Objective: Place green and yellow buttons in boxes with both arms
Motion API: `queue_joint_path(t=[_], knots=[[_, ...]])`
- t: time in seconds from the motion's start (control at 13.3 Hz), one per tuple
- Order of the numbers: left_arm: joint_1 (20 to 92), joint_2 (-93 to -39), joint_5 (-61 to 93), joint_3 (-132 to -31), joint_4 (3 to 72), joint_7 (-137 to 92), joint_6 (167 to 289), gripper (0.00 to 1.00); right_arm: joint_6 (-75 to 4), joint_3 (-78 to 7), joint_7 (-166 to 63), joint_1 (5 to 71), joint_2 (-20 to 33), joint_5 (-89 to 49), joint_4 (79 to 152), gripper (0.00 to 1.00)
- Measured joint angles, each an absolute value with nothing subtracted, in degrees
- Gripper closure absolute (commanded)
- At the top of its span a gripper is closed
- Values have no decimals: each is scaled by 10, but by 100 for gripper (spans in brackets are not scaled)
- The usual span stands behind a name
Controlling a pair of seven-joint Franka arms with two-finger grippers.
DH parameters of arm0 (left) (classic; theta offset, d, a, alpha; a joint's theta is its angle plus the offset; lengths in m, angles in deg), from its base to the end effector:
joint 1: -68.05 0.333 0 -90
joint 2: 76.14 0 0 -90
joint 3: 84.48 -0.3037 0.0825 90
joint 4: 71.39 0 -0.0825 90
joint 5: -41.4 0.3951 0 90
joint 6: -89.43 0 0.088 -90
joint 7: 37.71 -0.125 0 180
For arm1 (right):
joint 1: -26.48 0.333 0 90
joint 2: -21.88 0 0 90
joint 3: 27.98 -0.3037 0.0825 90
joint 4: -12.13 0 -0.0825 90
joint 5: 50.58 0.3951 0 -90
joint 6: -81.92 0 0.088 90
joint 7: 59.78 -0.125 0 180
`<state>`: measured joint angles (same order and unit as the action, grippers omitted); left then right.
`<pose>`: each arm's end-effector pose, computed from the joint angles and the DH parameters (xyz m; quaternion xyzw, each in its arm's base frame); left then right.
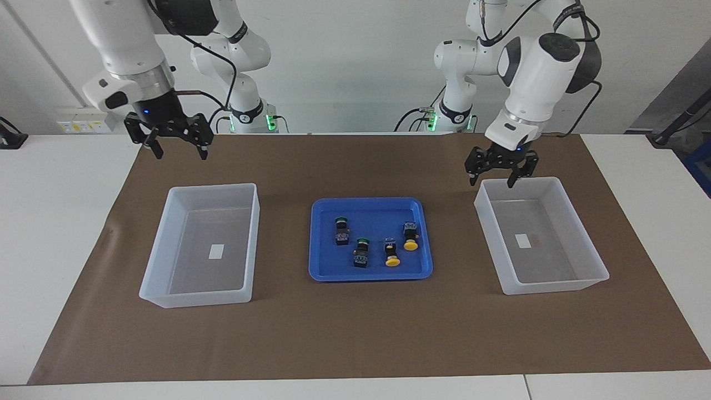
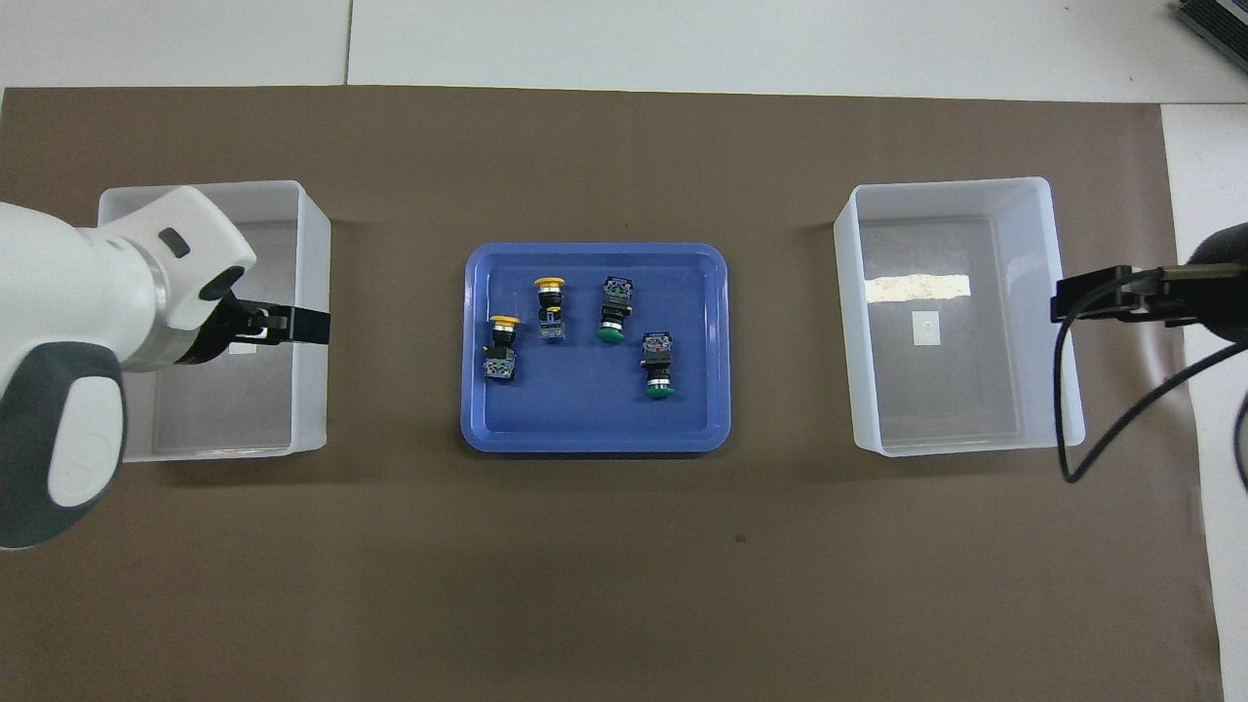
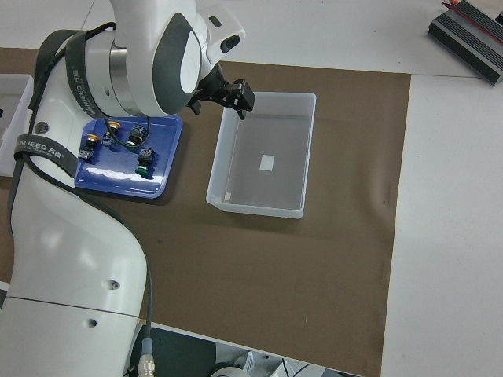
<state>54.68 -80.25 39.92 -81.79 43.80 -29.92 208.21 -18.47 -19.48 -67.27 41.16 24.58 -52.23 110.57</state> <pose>0.5403 -0.1577 0.4646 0.9955 -0.0666 0.0636 0.0237 0.5646 0.0565 0.5651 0.9991 -0.0095 0.0413 0.0059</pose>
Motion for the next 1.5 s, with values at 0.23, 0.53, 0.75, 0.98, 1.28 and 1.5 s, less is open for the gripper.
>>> queue_joint_path(t=[0.23, 0.53, 0.75, 0.98, 1.28, 1.5], knots=[[487, -760, 399, -817, 467, -255, 2172, 0, -240, -196, -719, 461, 220, -522, 1144, 0], [457, -727, 399, -818, 505, -239, 2278, 0, -312, -197, -737, 488, 151, -513, 1152, 0], [434, -683, 399, -818, 508, -203, 2336, 0, -373, -197, -743, 525, 110, -494, 1162, 0], [422, -640, 399, -818, 508, -195, 2376, 0, -439, -197, -759, 569, 87, -451, 1184, 0], [414, -621, 399, -820, 507, -189, 2385, 0, -497, -198, -807, 627, 55, -448, 1196, 6], [406, -620, 399, -820, 507, -163, 2385, 12, -532, -197, -807, 629, 47, -448, 1218, 10]])
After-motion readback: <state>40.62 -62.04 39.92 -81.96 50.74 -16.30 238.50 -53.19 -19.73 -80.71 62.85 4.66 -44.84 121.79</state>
